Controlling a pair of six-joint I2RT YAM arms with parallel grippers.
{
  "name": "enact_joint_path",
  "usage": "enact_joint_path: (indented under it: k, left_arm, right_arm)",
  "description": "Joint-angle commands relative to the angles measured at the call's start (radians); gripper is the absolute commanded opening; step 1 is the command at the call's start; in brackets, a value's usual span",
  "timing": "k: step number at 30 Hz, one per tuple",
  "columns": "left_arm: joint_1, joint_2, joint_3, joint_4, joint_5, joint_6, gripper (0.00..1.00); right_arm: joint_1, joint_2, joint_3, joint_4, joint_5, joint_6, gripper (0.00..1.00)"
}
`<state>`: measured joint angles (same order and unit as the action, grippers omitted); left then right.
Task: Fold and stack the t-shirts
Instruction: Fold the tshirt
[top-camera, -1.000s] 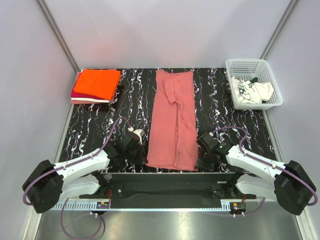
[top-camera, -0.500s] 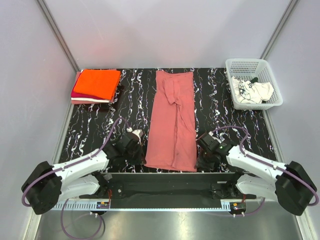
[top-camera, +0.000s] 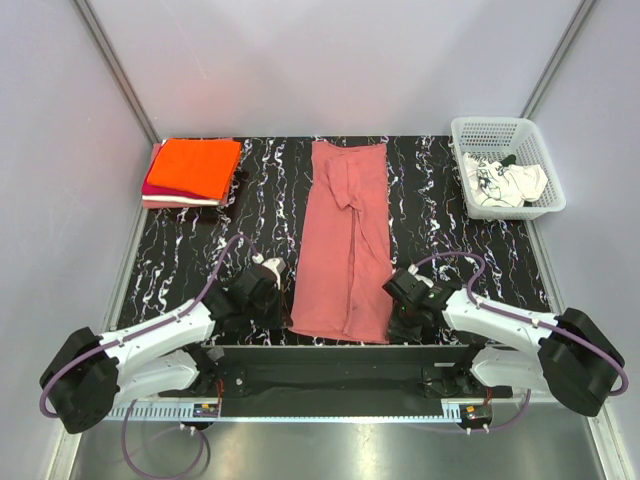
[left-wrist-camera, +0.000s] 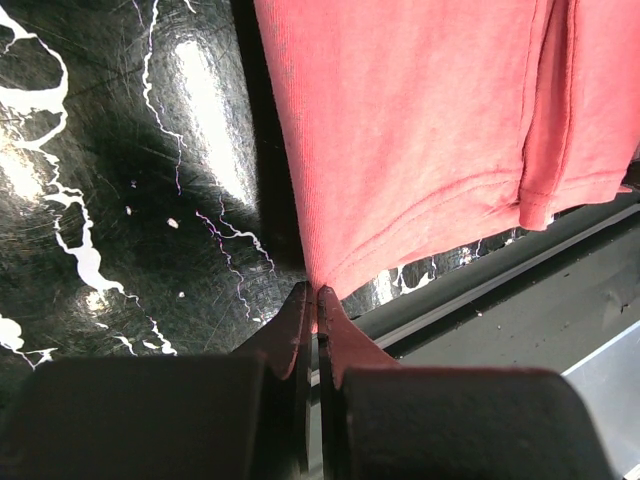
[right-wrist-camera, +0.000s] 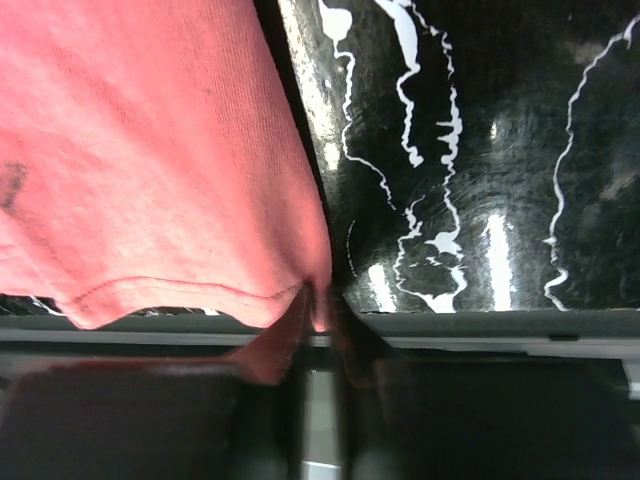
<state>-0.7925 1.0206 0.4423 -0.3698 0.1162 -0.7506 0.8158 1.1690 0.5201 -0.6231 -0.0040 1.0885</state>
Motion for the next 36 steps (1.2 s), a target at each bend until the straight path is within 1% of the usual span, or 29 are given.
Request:
enact_joint_path:
  k: [1, 2, 3, 6, 7, 10, 12, 13, 15, 16, 17, 18, 19, 20, 21, 22, 23, 24, 25, 26, 27, 28, 29, 30, 31, 32, 33, 34, 36]
  left_arm:
    - [0.004, -0.011, 0.013, 0.022, 0.025, 0.011, 0.00]
    - [0.004, -0.008, 0.019, 0.022, 0.030, 0.011, 0.00]
    - [0.003, -0.010, 0.019, 0.022, 0.036, 0.011, 0.00]
    - [-0.002, -0.028, 0.018, 0.035, 0.066, -0.010, 0.00]
    - [-0.007, -0.036, 0.019, 0.035, 0.083, -0.027, 0.00]
    - [-0.048, -0.056, 0.048, 0.035, 0.077, -0.052, 0.00]
    - [-0.062, -0.039, 0.075, 0.045, 0.088, -0.062, 0.00]
    - [-0.060, -0.025, 0.107, 0.064, 0.115, -0.058, 0.00]
    - [-0.047, 0.050, 0.151, 0.065, 0.135, -0.026, 0.00]
    - [-0.039, 0.083, 0.201, 0.062, 0.149, -0.012, 0.00]
    - [-0.019, 0.142, 0.226, 0.058, 0.149, 0.015, 0.00]
    - [-0.008, 0.171, 0.254, 0.054, 0.146, 0.029, 0.00]
    - [0.002, 0.199, 0.309, 0.043, 0.140, 0.043, 0.00]
    - [0.031, 0.257, 0.338, 0.036, 0.138, 0.071, 0.00]
    - [0.047, 0.288, 0.369, 0.023, 0.134, 0.085, 0.00]
    - [0.064, 0.321, 0.436, 0.011, 0.131, 0.102, 0.00]
    - [0.097, 0.394, 0.473, 0.000, 0.132, 0.137, 0.00]
    - [0.116, 0.433, 0.511, -0.023, 0.129, 0.154, 0.00]
    - [0.136, 0.473, 0.591, -0.035, 0.129, 0.169, 0.00]
    - [0.174, 0.548, 0.630, -0.043, 0.128, 0.198, 0.00]
    - [0.194, 0.585, 0.666, -0.049, 0.125, 0.209, 0.00]
    - [0.214, 0.620, 0.740, -0.053, 0.140, 0.220, 0.00]
    - [0.249, 0.688, 0.778, -0.054, 0.151, 0.235, 0.00]
    - [0.266, 0.722, 0.821, -0.066, 0.158, 0.241, 0.00]
    - [0.282, 0.755, 0.901, -0.072, 0.168, 0.247, 0.00]
    - [0.309, 0.813, 0.942, -0.077, 0.166, 0.253, 0.00]
    - [0.323, 0.843, 0.984, -0.095, 0.165, 0.257, 0.00]
    - [0.335, 0.874, 1.068, -0.107, 0.177, 0.261, 0.00]
    - [0.366, 0.952, 1.146, -0.130, 0.186, 0.275, 0.00]
  right_arm:
    - [0.017, -0.014, -0.008, 0.013, 0.041, 0.025, 0.09]
    - [0.017, -0.019, -0.005, 0.002, 0.039, 0.025, 0.03]
    - [0.017, -0.023, 0.000, -0.010, 0.041, 0.027, 0.00]
    - [0.022, -0.071, 0.035, -0.104, 0.062, 0.030, 0.00]
    - [0.020, -0.109, 0.058, -0.130, 0.068, 0.027, 0.00]
    - [0.022, -0.182, 0.102, -0.194, 0.070, 0.011, 0.00]
    - [0.020, -0.209, 0.124, -0.205, 0.091, -0.002, 0.00]
    - [0.022, -0.219, 0.145, -0.207, 0.108, -0.013, 0.00]
    - [0.019, -0.203, 0.173, -0.202, 0.192, -0.076, 0.00]
    - [0.011, -0.157, 0.213, -0.204, 0.231, -0.106, 0.00]
    - [-0.001, -0.125, 0.237, -0.195, 0.255, -0.181, 0.00]
    - [-0.053, -0.086, 0.266, -0.188, 0.265, -0.223, 0.00]
    - [-0.081, -0.009, 0.328, -0.181, 0.257, -0.267, 0.00]
    - [-0.117, 0.027, 0.355, -0.153, 0.240, -0.353, 0.00]
    - [-0.180, 0.059, 0.379, -0.129, 0.230, -0.395, 0.00]
    - [-0.217, 0.119, 0.423, -0.101, 0.213, -0.436, 0.00]
    - [-0.245, 0.148, 0.449, -0.052, 0.184, -0.509, 0.00]
    - [-0.266, 0.179, 0.478, -0.032, 0.174, -0.544, 0.00]
    - [-0.303, 0.248, 0.545, -0.018, 0.167, -0.576, 0.00]
    - [-0.317, 0.285, 0.584, -0.006, 0.165, -0.638, 0.00]
    - [-0.332, 0.322, 0.622, 0.000, 0.164, -0.665, 0.00]
    - [-0.360, 0.398, 0.702, 0.002, 0.156, -0.686, 0.00]
    - [-0.377, 0.437, 0.742, 0.005, 0.141, -0.720, 0.00]
    - [-0.392, 0.477, 0.785, 0.005, 0.130, -0.736, 0.00]
    - [-0.409, 0.548, 0.866, 0.005, 0.116, -0.748, 0.00]
    - [-0.443, 0.584, 0.908, 0.003, 0.086, -0.768, 0.00]
    - [-0.457, 0.618, 0.949, 0.002, 0.072, -0.779, 0.00]
    - [-0.469, 0.680, 1.028, 0.002, 0.058, -0.788, 0.00]
    - [-0.497, 0.740, 1.113, -0.012, 0.019, -0.811, 0.00]
